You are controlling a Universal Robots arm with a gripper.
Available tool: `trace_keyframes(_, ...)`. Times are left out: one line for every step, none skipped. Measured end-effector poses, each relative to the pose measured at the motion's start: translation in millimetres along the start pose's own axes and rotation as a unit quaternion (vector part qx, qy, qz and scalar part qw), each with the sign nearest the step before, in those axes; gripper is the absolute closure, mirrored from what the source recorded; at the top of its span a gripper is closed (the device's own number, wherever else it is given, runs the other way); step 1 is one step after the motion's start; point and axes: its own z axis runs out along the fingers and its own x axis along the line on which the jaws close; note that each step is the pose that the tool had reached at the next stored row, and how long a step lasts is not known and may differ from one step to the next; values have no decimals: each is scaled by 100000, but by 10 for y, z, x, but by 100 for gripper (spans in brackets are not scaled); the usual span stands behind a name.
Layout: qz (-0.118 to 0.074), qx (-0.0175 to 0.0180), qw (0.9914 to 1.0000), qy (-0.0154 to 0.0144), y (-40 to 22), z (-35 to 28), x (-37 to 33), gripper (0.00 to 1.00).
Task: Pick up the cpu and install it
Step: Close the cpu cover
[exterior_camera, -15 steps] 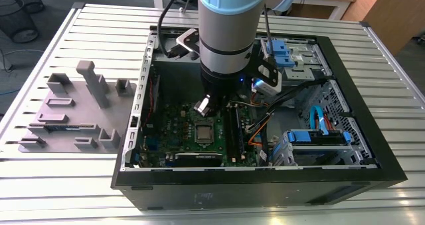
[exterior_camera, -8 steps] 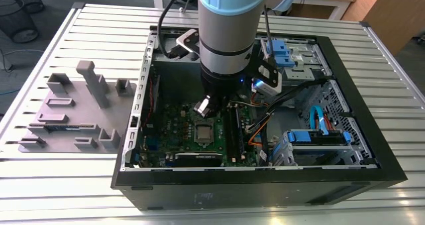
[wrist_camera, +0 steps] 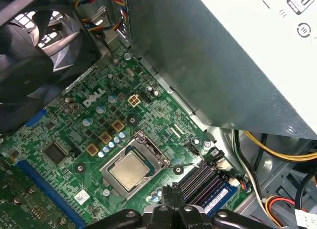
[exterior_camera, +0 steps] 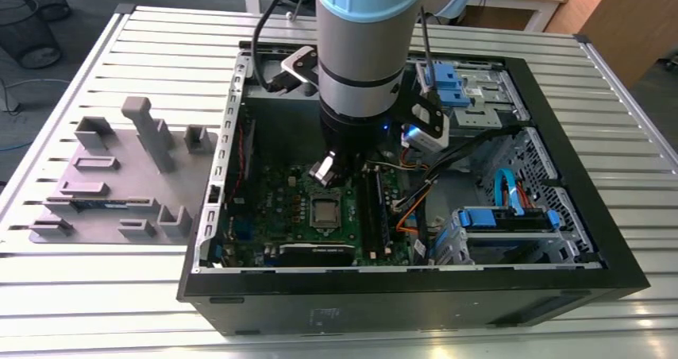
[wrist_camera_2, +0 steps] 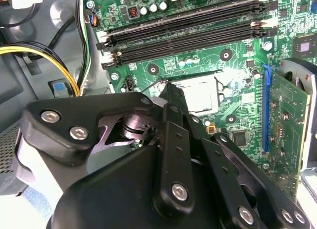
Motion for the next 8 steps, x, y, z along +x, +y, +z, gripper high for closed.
trace_keyframes(13,-85,99999,377,0,1,0,89)
trace_keyframes(37,-219,99996,883,-1,2,1,89)
trace_keyframes(59,-373,99991,1325,-2,5,0,89)
trace_keyframes(68,-429,99989,1434,-1,4,1,89)
trace_keyframes(76,-447,99988,1462,-1,4,1,89)
trace_keyframes(77,-470,99988,1482,-1,4,1,89)
trace_keyframes(74,-490,99988,1499,-2,4,0,89)
trace_keyframes(78,-512,99987,1516,-1,4,0,89)
